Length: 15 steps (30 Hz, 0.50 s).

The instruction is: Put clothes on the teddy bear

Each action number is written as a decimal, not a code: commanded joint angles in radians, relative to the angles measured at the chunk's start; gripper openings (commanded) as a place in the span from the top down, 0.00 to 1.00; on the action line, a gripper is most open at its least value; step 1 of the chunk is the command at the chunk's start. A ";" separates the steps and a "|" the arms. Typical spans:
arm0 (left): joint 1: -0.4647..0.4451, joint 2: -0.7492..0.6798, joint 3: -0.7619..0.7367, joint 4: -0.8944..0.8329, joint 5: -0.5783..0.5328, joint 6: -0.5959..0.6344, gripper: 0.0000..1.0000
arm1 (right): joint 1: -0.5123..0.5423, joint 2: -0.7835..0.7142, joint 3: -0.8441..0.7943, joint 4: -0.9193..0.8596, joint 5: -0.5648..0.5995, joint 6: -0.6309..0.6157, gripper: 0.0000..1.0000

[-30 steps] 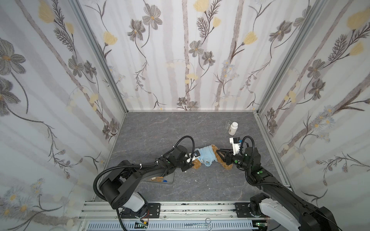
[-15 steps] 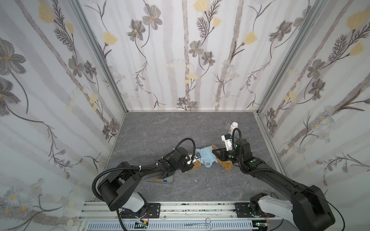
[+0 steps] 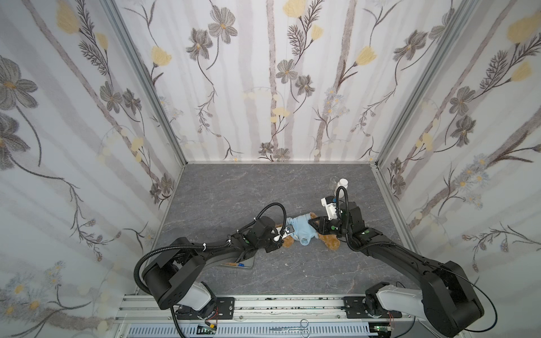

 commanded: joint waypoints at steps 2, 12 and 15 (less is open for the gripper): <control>-0.001 -0.005 -0.003 0.008 -0.005 0.016 1.00 | 0.001 0.005 0.014 0.030 0.035 -0.003 0.73; -0.004 -0.005 -0.005 0.008 -0.010 0.021 1.00 | 0.004 0.066 0.027 0.067 -0.018 0.013 0.77; -0.006 -0.004 -0.006 0.008 -0.012 0.021 1.00 | 0.003 0.077 0.025 0.103 -0.036 0.037 0.82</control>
